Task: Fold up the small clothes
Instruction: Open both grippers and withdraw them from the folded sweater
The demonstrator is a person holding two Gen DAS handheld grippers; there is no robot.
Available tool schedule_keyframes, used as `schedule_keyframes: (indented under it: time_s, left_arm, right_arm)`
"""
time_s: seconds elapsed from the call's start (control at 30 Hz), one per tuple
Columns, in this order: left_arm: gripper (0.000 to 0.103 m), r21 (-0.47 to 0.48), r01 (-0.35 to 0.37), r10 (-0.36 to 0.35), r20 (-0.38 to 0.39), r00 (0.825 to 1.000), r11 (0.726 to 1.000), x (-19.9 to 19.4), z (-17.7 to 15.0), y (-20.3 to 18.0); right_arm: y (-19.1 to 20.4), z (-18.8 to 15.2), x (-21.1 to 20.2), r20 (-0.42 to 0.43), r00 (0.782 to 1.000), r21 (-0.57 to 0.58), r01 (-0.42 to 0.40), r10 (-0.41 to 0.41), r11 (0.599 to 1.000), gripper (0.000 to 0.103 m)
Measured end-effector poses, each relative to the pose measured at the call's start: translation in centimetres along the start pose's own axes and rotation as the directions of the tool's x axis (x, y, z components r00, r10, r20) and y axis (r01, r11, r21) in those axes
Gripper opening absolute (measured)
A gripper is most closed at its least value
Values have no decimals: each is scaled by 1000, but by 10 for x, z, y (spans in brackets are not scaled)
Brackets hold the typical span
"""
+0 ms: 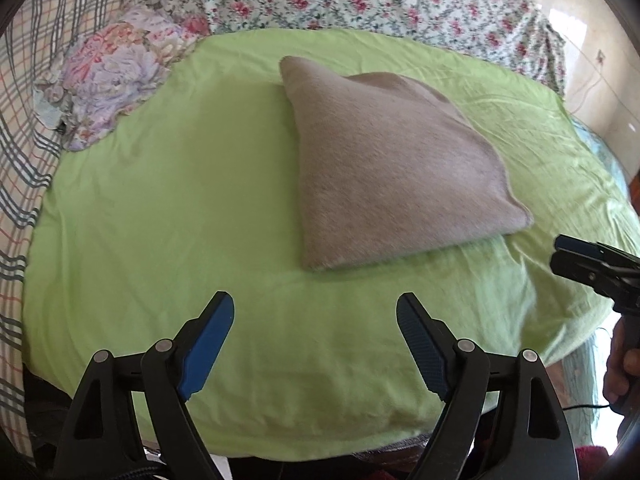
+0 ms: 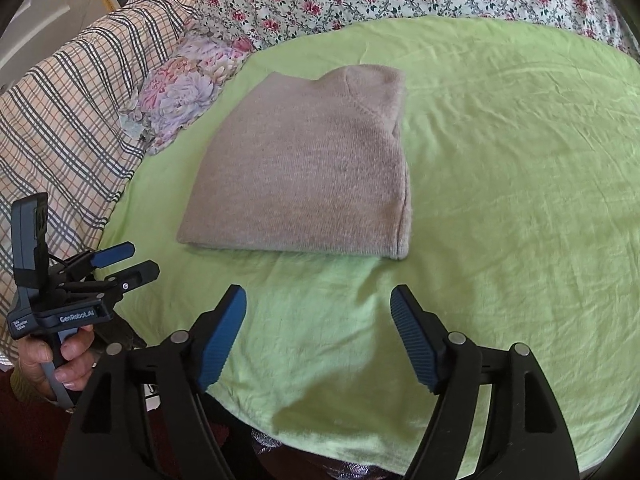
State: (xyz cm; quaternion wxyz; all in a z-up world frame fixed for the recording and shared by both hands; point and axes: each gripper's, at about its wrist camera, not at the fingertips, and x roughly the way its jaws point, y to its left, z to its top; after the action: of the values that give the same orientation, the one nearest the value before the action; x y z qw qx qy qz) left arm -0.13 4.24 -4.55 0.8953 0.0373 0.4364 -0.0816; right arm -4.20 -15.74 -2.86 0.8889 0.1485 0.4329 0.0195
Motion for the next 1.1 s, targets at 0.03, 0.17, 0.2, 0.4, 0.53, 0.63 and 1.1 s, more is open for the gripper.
schedule_keyframes:
  time_s: [0.03,0.17,0.2,0.4,0.53,0.63,1.1]
  left_arm:
    - [84,-2,-9,9,2,1000,1000,0,2,0]
    - [84,-2,-35,35,16,999,999,-1,8,-2]
    - [85,0,-43,43,16,999,999,-1,9,-3]
    - [89,16,-70,70,14,997,997,1,16,-8]
    - [90,18,-84,84,12,996,996,3,22,-8]
    - [91,16,-87,87,22,996,996,3,29,-9]
    - [95,11,-100,100,54,994,995,9,58,-8]
  right_arm:
    - [1,1,1,1,1000,-6,0,0,1000,79]
    - [5,6,6,-2,1000,-30,-1,1,1000,81]
    - [5,7,7,-2,1000,-36,-1,1,999,81]
    - [13,11,13,-1,1000,-52,-3,3,999,85]
    - [18,15,16,-5,1000,-66,0,0,998,86]
    - [20,20,18,-1,1000,-73,-4,4,997,87]
    - [15,55,26,30,999,-74,-19,21,997,89]
